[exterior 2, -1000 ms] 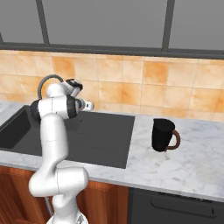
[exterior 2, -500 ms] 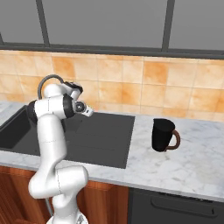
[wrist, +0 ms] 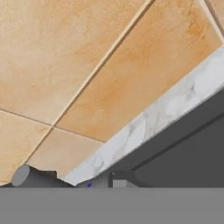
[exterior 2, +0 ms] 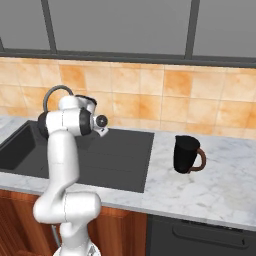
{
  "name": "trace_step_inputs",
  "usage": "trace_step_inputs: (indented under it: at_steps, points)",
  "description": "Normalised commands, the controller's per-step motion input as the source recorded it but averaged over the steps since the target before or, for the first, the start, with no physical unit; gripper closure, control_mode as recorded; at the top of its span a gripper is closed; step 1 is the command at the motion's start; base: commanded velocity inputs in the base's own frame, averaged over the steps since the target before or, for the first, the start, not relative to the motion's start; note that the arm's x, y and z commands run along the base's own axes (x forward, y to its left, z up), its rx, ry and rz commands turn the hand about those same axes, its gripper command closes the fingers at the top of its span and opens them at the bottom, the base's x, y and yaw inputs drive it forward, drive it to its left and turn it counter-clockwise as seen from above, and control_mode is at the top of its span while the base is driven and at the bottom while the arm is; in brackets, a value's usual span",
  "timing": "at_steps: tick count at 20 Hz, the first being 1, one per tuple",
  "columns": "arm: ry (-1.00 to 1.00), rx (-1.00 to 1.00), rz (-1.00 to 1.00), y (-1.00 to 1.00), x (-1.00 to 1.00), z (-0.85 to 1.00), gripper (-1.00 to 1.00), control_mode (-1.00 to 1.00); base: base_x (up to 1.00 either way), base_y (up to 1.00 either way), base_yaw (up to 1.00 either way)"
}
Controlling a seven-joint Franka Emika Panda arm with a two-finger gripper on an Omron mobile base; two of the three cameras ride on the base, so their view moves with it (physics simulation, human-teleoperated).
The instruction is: Turn on the sink faucet and place the jug under the water for a few seconds to fill it up.
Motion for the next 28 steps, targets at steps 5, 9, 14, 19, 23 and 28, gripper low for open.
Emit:
trace_step_inputs:
  at_steps: [5,9,14,19,23,28]
  points:
    - [0.24,0.24,-0.01,-0.85,0.00,-0.21,-1.00,-1.00,0.00,0.00,0.00]
    - [0.04,0.00,0.00,-0.04,0.00,-0.09,-1.00,-1.00,0.00,0.00,0.00]
    - [-0.02,0.00,-0.01,-0.64,-0.49,0.32,-1.00,-1.00,0.00,0.00,0.00]
    - [-0.05,0.00,0.00,-0.73,-0.76,0.73,-1.00,-1.00,0.00,0.00,0.00]
    - [-0.08,-0.03,0.00,-0.54,-0.99,0.75,-1.00,-1.00,0.00,0.00,0.00]
    - [-0.15,-0.13,0.00,-0.56,-1.00,0.87,-1.00,-1.00,0.00,0.00,0.00]
